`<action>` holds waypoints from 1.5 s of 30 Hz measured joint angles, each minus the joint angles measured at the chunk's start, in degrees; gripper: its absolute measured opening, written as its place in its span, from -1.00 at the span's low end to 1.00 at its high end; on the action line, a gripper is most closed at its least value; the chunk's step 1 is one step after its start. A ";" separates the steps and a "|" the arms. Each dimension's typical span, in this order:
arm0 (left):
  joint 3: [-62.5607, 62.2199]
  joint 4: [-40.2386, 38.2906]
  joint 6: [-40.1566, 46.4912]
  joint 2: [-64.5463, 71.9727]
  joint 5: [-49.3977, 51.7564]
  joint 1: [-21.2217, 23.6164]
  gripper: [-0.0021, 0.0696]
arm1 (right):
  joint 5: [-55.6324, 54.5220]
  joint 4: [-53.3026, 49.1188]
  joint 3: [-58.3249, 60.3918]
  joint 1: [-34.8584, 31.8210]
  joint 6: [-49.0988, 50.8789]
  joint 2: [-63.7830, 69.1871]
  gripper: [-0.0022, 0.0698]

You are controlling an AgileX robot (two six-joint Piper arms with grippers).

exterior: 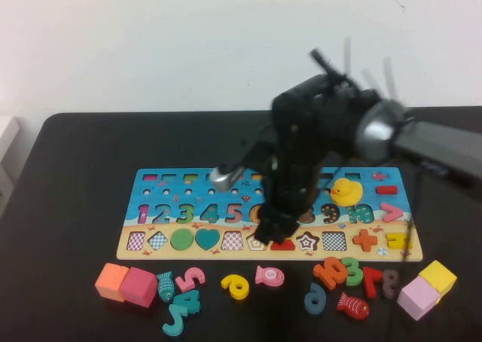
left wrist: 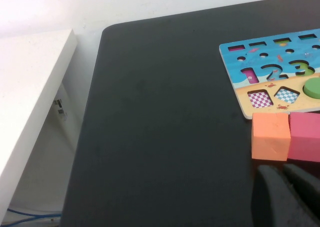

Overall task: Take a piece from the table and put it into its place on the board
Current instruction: Place the "Pentagon" into the hole of the Pentagon

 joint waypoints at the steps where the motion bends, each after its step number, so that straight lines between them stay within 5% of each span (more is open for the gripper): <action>1: 0.00 0.00 0.00 0.00 0.00 0.00 -0.95 | 0.12 0.00 -1.50 0.44 -0.63 1.28 0.08; 10: 0.00 0.00 0.00 0.00 0.00 0.00 -0.95 | 1.63 0.96 -10.19 0.95 -1.75 9.06 0.08; 45: 0.00 0.00 0.00 0.00 0.00 0.00 -0.95 | -2.13 3.54 -10.56 1.46 -4.01 10.13 0.08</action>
